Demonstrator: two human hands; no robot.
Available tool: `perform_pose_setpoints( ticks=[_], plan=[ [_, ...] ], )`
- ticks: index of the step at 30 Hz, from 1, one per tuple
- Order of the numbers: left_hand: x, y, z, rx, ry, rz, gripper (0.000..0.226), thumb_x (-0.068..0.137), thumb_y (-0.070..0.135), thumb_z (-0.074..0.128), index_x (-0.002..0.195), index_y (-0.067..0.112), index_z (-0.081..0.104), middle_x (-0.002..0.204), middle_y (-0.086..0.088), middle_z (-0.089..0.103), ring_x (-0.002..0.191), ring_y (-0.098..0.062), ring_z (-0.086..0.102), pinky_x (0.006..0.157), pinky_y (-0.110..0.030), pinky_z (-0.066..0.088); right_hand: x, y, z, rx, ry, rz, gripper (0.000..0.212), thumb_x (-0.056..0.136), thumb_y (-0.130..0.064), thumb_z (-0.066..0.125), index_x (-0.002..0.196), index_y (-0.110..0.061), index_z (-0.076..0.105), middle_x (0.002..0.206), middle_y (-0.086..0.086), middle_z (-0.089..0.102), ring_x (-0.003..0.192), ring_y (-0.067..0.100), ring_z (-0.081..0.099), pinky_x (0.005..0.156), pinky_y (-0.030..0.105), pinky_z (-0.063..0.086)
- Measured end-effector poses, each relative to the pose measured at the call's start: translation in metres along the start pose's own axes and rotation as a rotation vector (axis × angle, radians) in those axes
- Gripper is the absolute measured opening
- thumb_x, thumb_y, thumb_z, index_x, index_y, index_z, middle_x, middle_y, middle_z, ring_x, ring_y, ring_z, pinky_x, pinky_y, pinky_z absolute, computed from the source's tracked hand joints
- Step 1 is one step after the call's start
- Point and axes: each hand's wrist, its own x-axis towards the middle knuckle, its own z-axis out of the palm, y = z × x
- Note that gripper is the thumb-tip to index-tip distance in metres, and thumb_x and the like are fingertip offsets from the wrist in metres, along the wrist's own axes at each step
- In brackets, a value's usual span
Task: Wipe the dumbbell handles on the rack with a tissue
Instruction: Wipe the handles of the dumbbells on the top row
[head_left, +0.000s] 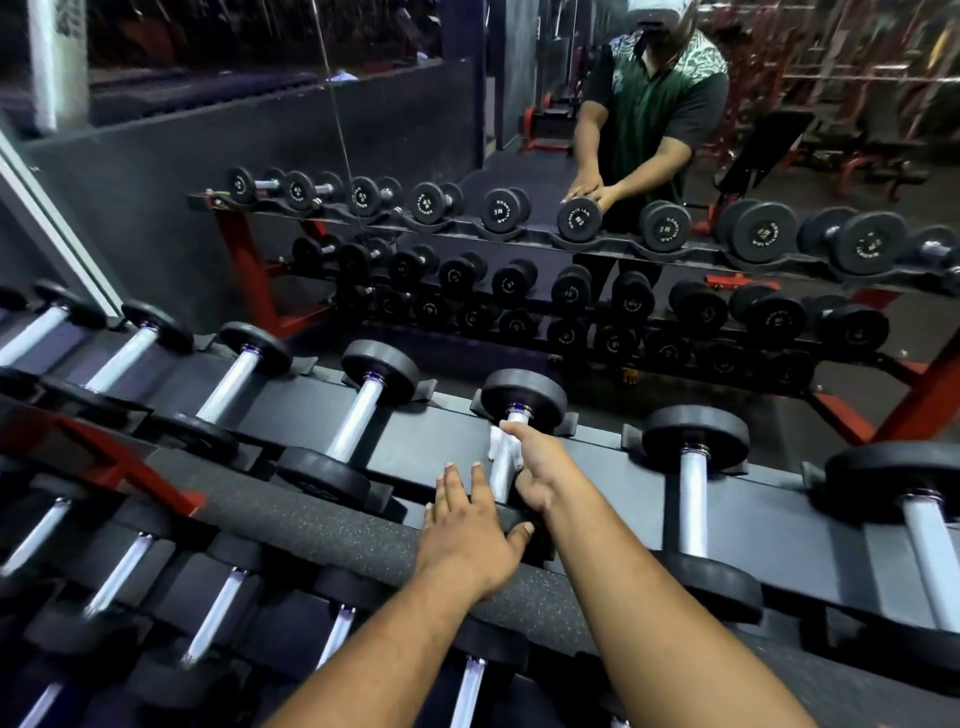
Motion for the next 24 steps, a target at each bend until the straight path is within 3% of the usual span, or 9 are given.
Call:
perform_pose_setpoints(
  ticks=[5,8,12,15,17,19,21,23,24],
  plan=[
    [0.001,-0.001,0.0,0.008,-0.008,0.0,0.098,0.096,0.067,0.041,0.159,0.02,-0.017,0.165,-0.013,-0.026,0.154,-0.028,-0.016,0.125,-0.046,0.005,-0.002,0.012,-0.016,-0.072,-0.064,-0.057,0.021,0.089,-0.027,0.068,0.104,-0.014,0.065,0.102,0.007,0.068,0.098,0.024,0.06,0.089,0.036,0.045],
    [0.001,-0.001,-0.001,0.006,0.001,0.006,0.097,0.097,0.065,0.042,0.159,0.019,-0.016,0.165,-0.014,-0.024,0.155,-0.028,-0.015,0.125,-0.045,0.003,-0.003,0.016,-0.017,-0.148,-0.065,-0.098,0.022,0.091,-0.028,0.065,0.105,-0.012,0.065,0.096,0.008,0.067,0.09,0.024,0.06,0.078,0.035,0.045],
    [-0.001,0.0,-0.005,0.002,-0.023,-0.003,0.098,0.097,0.066,0.043,0.159,0.02,-0.018,0.165,-0.013,-0.026,0.155,-0.029,-0.016,0.125,-0.046,0.003,-0.007,0.016,-0.014,-0.184,-0.098,0.033,0.026,0.092,-0.025,0.066,0.106,-0.003,0.065,0.09,0.016,0.069,0.079,0.029,0.065,0.073,0.035,0.051],
    [-0.001,-0.001,-0.004,-0.004,-0.036,0.002,0.098,0.097,0.065,0.042,0.159,0.02,-0.019,0.164,-0.014,-0.027,0.154,-0.029,-0.017,0.125,-0.046,0.003,-0.017,0.022,-0.027,-0.354,-0.11,-0.12,0.016,0.094,-0.022,0.062,0.098,-0.007,0.065,0.081,0.015,0.066,0.071,0.022,0.059,0.066,0.03,0.047],
    [0.0,-0.002,-0.004,-0.004,-0.033,0.005,0.097,0.098,0.064,0.042,0.159,0.02,-0.018,0.165,-0.014,-0.026,0.154,-0.029,-0.016,0.125,-0.045,0.003,-0.022,0.03,-0.031,-0.401,-0.142,-0.243,0.011,0.095,-0.014,0.057,0.097,-0.006,0.064,0.089,0.02,0.069,0.078,0.023,0.062,0.067,0.03,0.049],
    [-0.001,0.0,-0.005,0.0,-0.035,0.009,0.095,0.098,0.061,0.044,0.159,0.02,-0.017,0.165,-0.014,-0.025,0.155,-0.029,-0.015,0.125,-0.045,0.003,-0.02,0.029,-0.029,-0.718,-0.053,-0.406,0.01,0.098,-0.014,0.05,0.101,-0.012,0.059,0.094,0.016,0.066,0.087,0.028,0.061,0.071,0.032,0.05],
    [-0.002,0.0,-0.007,0.004,-0.035,0.008,0.095,0.098,0.06,0.044,0.159,0.019,-0.017,0.165,-0.014,-0.024,0.155,-0.029,-0.014,0.125,-0.045,0.003,-0.015,0.021,-0.027,-1.152,0.027,-0.522,0.037,0.102,-0.024,0.039,0.138,-0.014,0.042,0.124,0.018,0.061,0.107,0.037,0.059,0.083,0.038,0.047],
    [-0.002,0.0,-0.008,0.004,-0.037,0.009,0.097,0.098,0.064,0.042,0.159,0.018,-0.017,0.165,-0.015,-0.024,0.155,-0.029,-0.014,0.125,-0.045,0.003,-0.012,0.01,-0.033,-1.577,0.036,-0.635,0.064,0.101,-0.019,0.039,0.157,-0.015,0.009,0.158,0.02,0.03,0.129,0.04,0.049,0.101,0.045,0.041],
    [-0.002,0.0,-0.008,0.004,-0.042,0.01,0.097,0.097,0.065,0.041,0.159,0.018,-0.017,0.165,-0.015,-0.025,0.155,-0.03,-0.014,0.125,-0.045,0.003,-0.012,0.004,-0.04,-1.771,0.038,-0.754,0.074,0.097,-0.01,0.043,0.158,-0.011,0.003,0.163,0.02,0.016,0.135,0.04,0.043,0.109,0.046,0.036]
  ],
)
